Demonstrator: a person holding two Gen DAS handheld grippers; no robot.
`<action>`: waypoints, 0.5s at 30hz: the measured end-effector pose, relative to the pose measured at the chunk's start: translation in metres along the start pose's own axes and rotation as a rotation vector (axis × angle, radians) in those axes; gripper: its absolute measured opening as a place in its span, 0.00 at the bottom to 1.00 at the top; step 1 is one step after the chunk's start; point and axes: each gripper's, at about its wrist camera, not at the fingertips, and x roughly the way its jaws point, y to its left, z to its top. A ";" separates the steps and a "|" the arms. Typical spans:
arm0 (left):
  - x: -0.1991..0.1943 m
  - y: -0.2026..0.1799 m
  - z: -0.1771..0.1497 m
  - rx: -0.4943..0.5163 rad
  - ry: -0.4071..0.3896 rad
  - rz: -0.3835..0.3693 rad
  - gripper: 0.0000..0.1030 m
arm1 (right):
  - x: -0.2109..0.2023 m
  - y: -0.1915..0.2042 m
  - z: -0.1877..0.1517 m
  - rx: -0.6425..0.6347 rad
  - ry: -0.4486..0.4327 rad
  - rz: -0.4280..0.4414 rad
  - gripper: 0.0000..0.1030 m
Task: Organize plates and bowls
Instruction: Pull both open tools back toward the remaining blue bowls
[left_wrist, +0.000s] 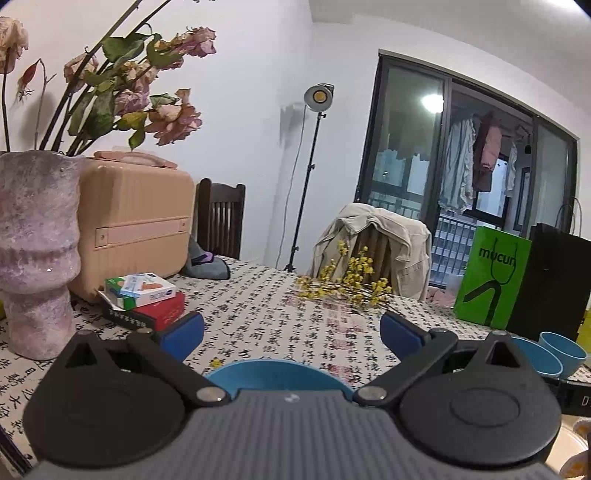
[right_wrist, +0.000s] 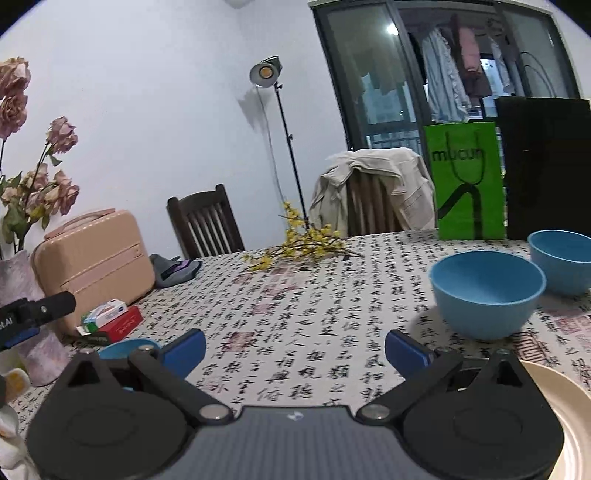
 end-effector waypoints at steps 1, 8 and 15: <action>0.000 -0.001 -0.001 -0.002 -0.002 -0.005 1.00 | -0.003 -0.002 -0.002 0.000 -0.009 -0.008 1.00; -0.006 -0.003 -0.011 0.012 -0.014 -0.025 1.00 | -0.025 -0.014 -0.011 -0.018 -0.071 -0.064 1.00; -0.014 0.002 -0.019 0.012 -0.033 -0.061 1.00 | -0.054 -0.029 -0.027 -0.032 -0.125 -0.122 1.00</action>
